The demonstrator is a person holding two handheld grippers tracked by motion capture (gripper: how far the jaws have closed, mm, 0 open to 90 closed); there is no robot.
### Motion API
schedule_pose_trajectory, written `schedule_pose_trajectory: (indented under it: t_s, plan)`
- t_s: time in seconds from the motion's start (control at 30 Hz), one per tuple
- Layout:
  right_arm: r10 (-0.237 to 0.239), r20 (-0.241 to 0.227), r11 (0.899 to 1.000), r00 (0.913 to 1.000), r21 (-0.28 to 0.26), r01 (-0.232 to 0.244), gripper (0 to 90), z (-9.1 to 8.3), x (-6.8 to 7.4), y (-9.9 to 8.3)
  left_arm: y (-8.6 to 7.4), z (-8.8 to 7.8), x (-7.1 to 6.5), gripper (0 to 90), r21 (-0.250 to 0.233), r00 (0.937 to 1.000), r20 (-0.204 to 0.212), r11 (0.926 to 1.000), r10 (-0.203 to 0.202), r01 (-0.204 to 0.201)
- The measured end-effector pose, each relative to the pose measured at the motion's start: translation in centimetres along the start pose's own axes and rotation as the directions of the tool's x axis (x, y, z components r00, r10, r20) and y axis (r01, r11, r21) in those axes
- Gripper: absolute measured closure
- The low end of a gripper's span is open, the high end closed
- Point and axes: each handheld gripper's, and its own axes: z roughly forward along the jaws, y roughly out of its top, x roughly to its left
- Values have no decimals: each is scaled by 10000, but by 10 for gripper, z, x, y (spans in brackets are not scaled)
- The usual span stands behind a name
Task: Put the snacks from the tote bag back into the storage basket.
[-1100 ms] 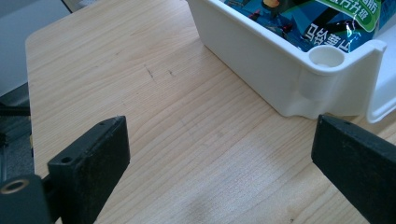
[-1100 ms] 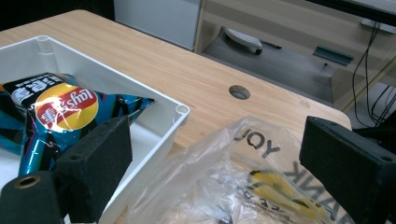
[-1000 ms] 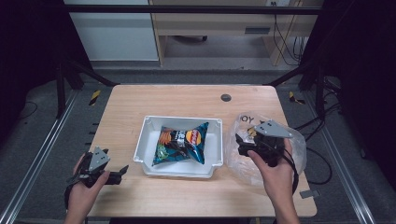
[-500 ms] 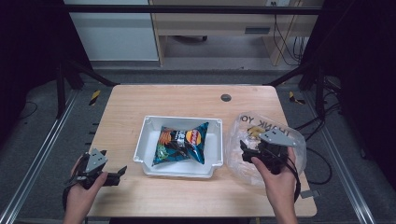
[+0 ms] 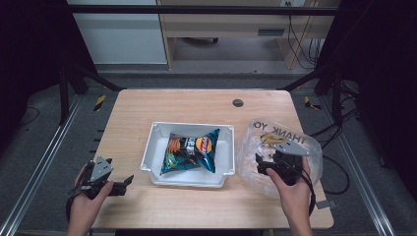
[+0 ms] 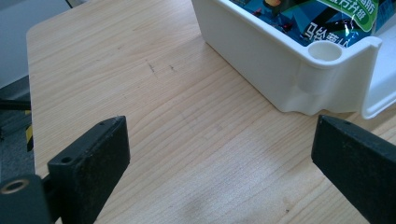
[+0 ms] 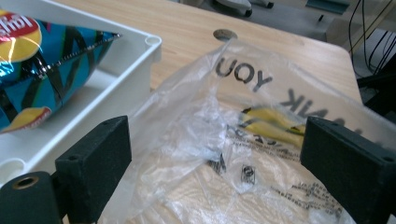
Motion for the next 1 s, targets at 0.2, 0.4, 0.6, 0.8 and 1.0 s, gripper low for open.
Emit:
schedule_pose_trajectory:
  t_s: [0.2,0.4,0.6,0.8,1.0]
  plan:
    - [157,40,9993,9999,338,-158,93,5,-6,-10,0,1,0,40,35,10000,-2,10000,1,-1]
    - [240,47,9964,9997,816,-243,94,12,-11,-19,0,1,0,40,71,10000,8,10000,1,-1]
    - [145,14,9921,9999,1249,-145,94,23,-11,-25,0,2,0,40,112,10000,35,9999,0,0]
    - [90,-27,9875,10000,1577,-85,94,36,-8,-27,0,2,0,39,104,10000,25,9999,4,-4]
    - [41,41,9836,10000,1805,-48,95,52,-6,-30,-1,3,1,39,121,10000,39,9999,-14,13]
